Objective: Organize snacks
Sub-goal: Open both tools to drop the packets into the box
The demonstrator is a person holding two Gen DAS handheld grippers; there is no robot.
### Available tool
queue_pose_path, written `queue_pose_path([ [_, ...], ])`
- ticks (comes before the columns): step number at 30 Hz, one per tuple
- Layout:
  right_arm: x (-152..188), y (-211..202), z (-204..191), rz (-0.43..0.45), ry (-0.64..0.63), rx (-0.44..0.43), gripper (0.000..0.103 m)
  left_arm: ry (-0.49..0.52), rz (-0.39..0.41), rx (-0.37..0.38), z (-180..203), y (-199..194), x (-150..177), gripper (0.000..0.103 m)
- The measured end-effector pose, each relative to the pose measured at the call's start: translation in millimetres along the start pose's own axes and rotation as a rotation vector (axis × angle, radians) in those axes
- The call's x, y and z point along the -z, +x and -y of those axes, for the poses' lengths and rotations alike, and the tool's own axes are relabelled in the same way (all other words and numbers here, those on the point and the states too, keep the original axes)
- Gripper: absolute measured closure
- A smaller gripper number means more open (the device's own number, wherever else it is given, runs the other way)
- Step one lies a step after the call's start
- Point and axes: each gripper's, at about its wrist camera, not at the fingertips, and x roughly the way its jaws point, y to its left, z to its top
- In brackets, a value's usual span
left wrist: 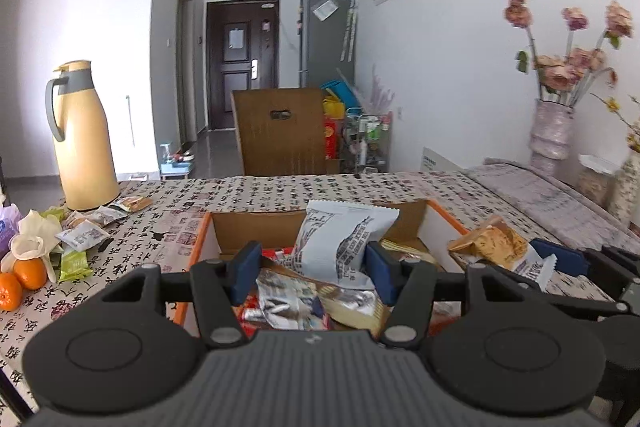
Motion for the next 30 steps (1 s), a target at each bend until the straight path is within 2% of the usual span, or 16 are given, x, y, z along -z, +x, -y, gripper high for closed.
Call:
queue_pose_path([
  [8, 0, 50, 0, -0.054, 0.027, 0.016, 0.044, -0.037, -0.025, -0.036, -11, 40, 1, 0.045],
  [15, 14, 63, -3, -0.1, 0.017, 0.005, 0.041, -0.062, -0.088, -0.007, -21, 57, 14, 0.043],
  [17, 15, 62, -2, -0.1, 0.022, 0.006, 0.037, -0.066, -0.083, -0.011, -21, 55, 15, 0.035],
  [18, 16, 61, -1, -0.099, 0.026, 0.002, 0.034, -0.07, -0.076, -0.012, -22, 53, 15, 0.024],
  [19, 16, 59, -1, -0.096, 0.029, 0.001, 0.028, -0.075, -0.071, -0.021, -22, 52, 15, 0.017],
  [20, 17, 59, -1, -0.093, 0.031, 0.002, 0.02, -0.084, -0.064, -0.042, -23, 51, 16, 0.004],
  [21, 17, 58, -1, -0.089, 0.034, 0.003, 0.015, -0.096, -0.058, -0.059, -24, 50, 16, 0.0],
  [22, 17, 57, 0, -0.087, 0.039, 0.003, 0.006, -0.108, -0.055, -0.067, -26, 50, 16, 0.0],
  [24, 17, 55, 2, -0.08, 0.051, 0.006, 0.0, -0.123, -0.06, -0.069, -29, 49, 15, 0.0],
  [30, 19, 57, 4, -0.094, 0.071, 0.014, 0.0, -0.12, -0.061, -0.082, -28, 48, 15, 0.0],
])
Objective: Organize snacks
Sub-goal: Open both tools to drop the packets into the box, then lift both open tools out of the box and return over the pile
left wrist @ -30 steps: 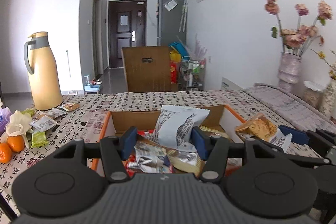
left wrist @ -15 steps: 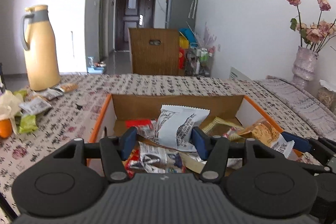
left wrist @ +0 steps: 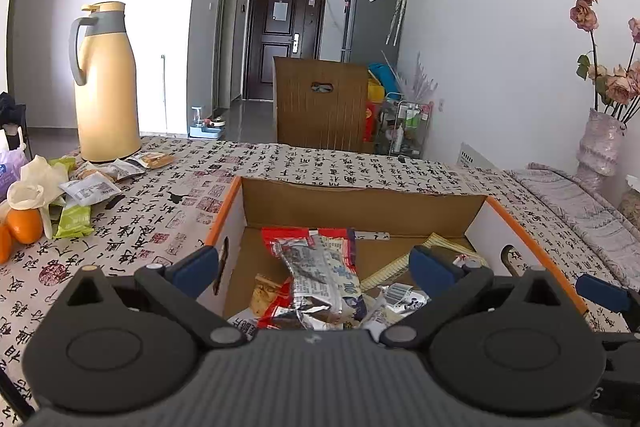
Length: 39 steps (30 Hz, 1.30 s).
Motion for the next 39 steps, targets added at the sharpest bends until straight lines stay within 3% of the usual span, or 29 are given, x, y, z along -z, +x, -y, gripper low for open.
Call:
queue_pose_path([
  [12, -2, -2, 2, 0.003, -0.005, -0.003, 0.0, 0.002, 0.008, 0.007, 4, -8, -2, 0.0],
  [26, -13, -44, -5, 0.046, -0.038, -0.004, 0.0, 0.032, 0.05, 0.005, 11, -48, -10, 0.0],
  [39, 11, -86, -7, 0.015, -0.031, -0.025, 0.0, 0.056, 0.044, 0.032, 9, -90, 18, 0.0],
])
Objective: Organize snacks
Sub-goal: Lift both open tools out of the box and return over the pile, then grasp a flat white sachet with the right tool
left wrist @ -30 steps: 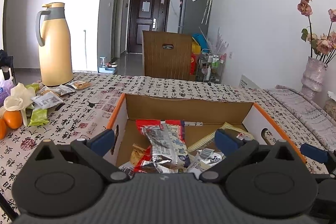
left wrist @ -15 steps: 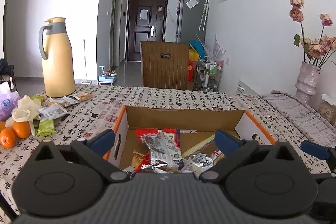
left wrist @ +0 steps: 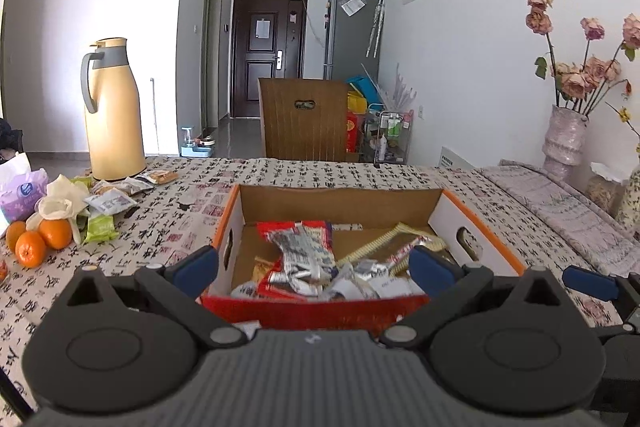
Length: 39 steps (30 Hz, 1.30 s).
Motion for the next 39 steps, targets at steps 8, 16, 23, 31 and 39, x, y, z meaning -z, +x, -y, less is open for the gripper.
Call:
queue_pose_path([
  [8, 22, -20, -1, -0.041, 0.009, -0.006, 0.0, 0.003, -0.032, 0.015, -8, -18, 30, 0.0],
  [16, 56, -38, 1, -0.125, 0.016, -0.005, 0.0, -0.014, -0.098, 0.018, -28, -28, 67, 0.0],
  [23, 77, -45, -5, -0.189, 0.001, -0.012, 0.0, -0.018, -0.142, 0.013, -36, -32, 84, 0.0],
  [31, 86, -31, -24, -0.263, -0.086, -0.021, 0.01, -0.007, -0.148, 0.029, -32, -36, 87, 0.0],
  [39, 91, -33, -27, -0.284, -0.103, -0.055, 0.046, 0.001, -0.159, 0.036, -29, -39, 91, 0.0],
])
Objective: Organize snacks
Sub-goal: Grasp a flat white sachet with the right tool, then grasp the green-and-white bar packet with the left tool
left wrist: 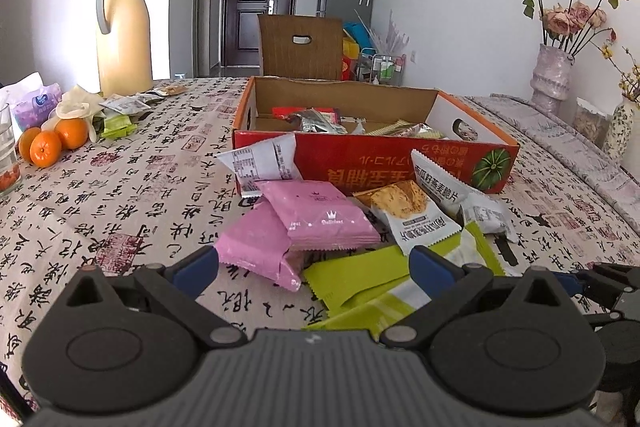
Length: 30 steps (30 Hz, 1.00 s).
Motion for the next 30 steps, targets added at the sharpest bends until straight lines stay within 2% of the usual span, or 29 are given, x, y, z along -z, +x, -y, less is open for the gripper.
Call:
queue_pose_path([
  [3, 2, -4, 2, 0.008, 0.008, -0.004, 0.057, 0.004, -0.002, 0.0, 2, -1, 1, 0.0],
  [7, 4, -10, 8, 0.027, 0.031, 0.023, 0.062, 0.015, -0.002, 0.002, 5, -3, 2, 0.0],
  [15, 9, -25, 34, 0.068, 0.103, 0.101, 0.062, 0.11, -0.033, 0.073, 24, 0, 8, 0.0],
  [20, 13, -33, 44, 0.086, 0.128, 0.111, 0.062, 0.194, -0.07, 0.106, 38, 8, 19, 0.0],
  [30, 19, -41, 47, 0.105, 0.149, 0.091, 0.062, 0.186, -0.129, 0.162, 45, 11, 26, 0.002],
])
